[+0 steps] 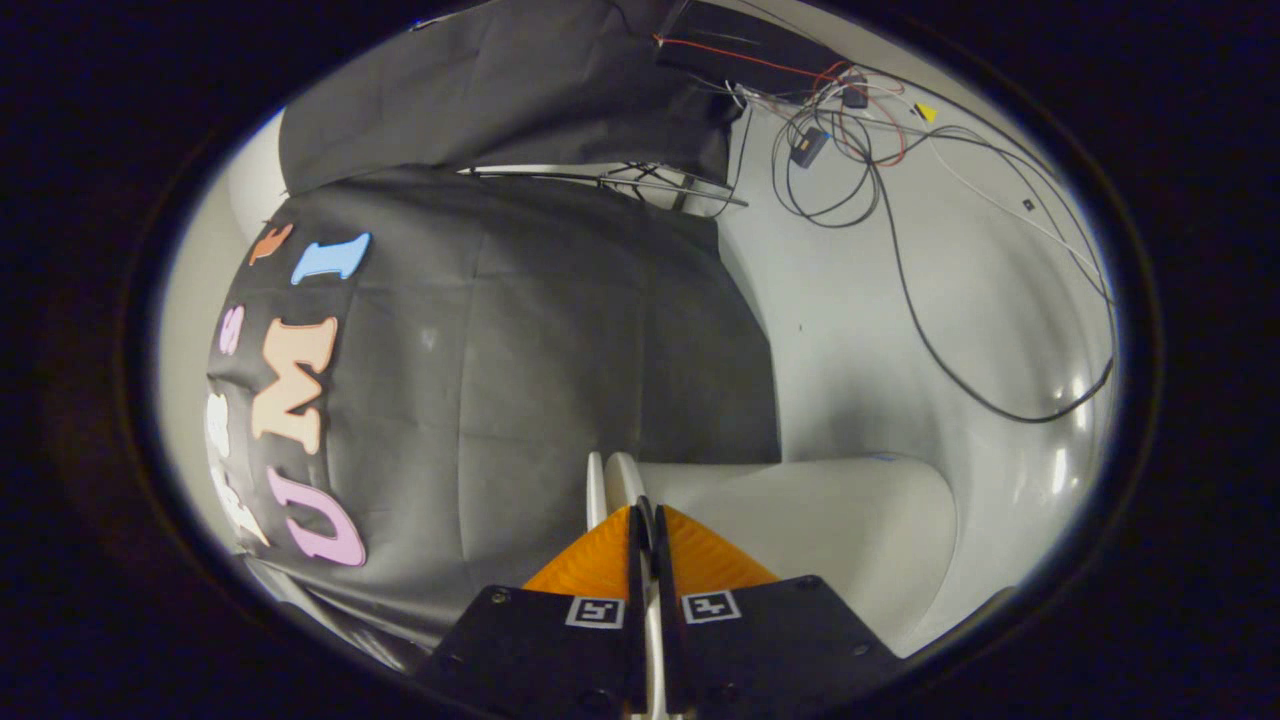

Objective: Open the toilet lid.

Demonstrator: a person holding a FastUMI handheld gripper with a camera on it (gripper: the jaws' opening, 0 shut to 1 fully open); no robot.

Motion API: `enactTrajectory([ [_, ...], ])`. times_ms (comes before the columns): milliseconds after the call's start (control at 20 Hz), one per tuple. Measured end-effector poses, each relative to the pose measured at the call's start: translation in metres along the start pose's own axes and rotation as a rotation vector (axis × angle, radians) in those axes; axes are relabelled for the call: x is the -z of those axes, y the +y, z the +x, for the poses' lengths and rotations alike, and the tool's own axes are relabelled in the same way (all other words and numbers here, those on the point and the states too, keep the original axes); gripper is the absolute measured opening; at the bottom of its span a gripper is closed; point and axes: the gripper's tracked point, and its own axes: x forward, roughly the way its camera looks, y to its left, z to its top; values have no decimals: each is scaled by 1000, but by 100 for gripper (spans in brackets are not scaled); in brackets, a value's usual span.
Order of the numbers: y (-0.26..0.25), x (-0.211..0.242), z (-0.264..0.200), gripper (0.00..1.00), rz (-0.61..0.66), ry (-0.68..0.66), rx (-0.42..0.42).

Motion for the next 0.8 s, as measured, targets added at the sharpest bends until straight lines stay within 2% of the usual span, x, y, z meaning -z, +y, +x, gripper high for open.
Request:
enactTrajectory([
  [150,1,0,-3,2,-6,15,-5],
  [400,7,0,-6,0,-100,72,53],
  [800,91,17,-28,0,-251,47,-40],
])
